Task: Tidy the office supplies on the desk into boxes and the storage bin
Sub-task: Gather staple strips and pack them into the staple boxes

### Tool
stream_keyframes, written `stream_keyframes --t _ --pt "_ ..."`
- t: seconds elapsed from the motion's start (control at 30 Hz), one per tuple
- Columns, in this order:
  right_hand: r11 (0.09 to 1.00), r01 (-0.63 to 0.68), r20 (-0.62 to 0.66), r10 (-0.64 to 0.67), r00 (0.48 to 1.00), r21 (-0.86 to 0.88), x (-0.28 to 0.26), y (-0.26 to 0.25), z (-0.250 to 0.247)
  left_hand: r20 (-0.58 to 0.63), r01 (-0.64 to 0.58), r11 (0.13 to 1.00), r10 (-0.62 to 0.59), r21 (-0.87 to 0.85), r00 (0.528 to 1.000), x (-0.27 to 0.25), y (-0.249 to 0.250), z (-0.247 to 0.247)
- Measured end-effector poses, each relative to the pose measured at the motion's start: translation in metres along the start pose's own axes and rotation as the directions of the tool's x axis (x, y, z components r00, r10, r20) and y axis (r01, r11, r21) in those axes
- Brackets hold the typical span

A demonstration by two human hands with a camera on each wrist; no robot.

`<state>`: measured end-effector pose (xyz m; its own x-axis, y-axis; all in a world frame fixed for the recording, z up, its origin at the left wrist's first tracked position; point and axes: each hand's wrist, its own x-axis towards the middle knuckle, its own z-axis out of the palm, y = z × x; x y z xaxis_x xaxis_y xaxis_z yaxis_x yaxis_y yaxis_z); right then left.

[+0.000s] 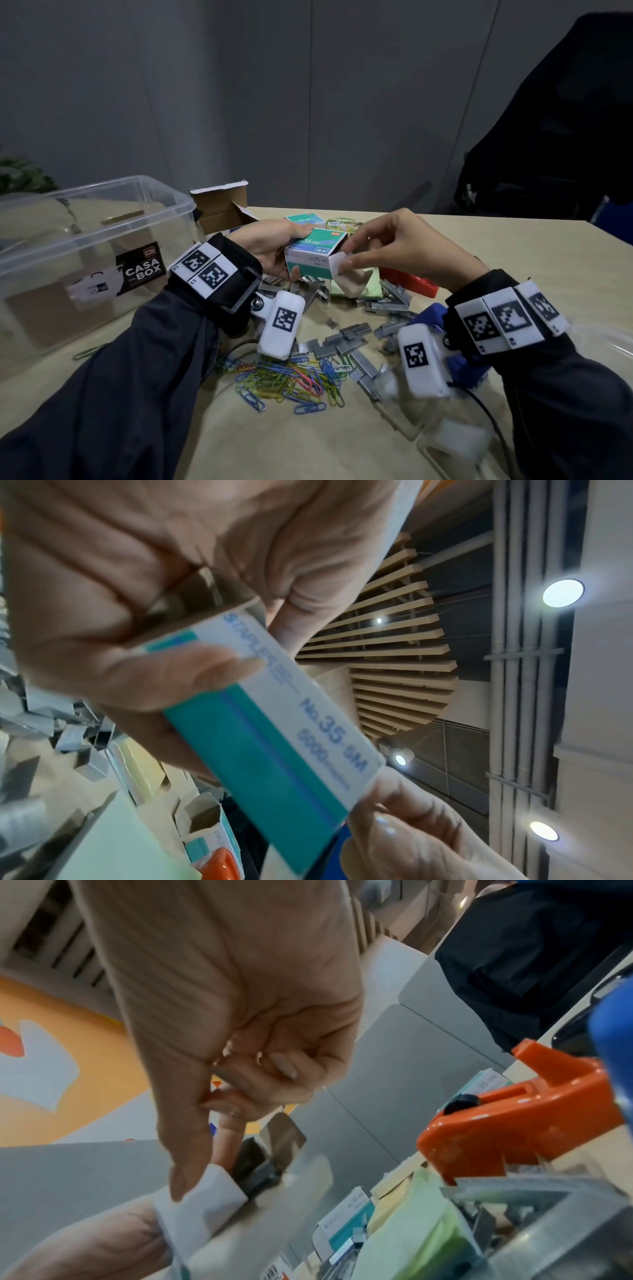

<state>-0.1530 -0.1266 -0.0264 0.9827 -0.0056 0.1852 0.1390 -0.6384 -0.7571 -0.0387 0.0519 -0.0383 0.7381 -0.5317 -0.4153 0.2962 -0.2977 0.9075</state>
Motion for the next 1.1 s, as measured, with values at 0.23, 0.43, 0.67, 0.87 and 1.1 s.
stream_keyframes --t 0.23,0.43,0.67,0.87,1.1 --pt "0.996 -0.064 0.196 0.051 0.979 0.059 -0.005 -0.01 0.004 -0.011 0.012 0.997 -0.013 -0.081 1.0 -0.002 0.002 0.001" --pt "0.965 -0.201 0.033 0.198 0.98 0.169 0.001 -0.003 0.01 0.046 -0.044 0.966 0.057 -0.254 0.997 -0.003 0.003 0.011" --pt "0.965 -0.16 -0.139 0.191 0.972 0.21 0.004 0.002 0.011 0.059 -0.053 0.951 0.075 -0.304 0.995 -0.006 0.005 0.013" --pt "0.978 -0.099 -0.088 0.117 0.989 0.184 0.001 -0.005 0.013 0.056 -0.065 0.964 0.082 -0.256 0.995 -0.005 0.005 0.007" --pt "0.966 -0.133 -0.104 0.159 0.982 0.223 0.002 -0.002 0.0 0.122 -0.05 0.981 0.073 -0.186 0.99 -0.005 0.003 -0.006"
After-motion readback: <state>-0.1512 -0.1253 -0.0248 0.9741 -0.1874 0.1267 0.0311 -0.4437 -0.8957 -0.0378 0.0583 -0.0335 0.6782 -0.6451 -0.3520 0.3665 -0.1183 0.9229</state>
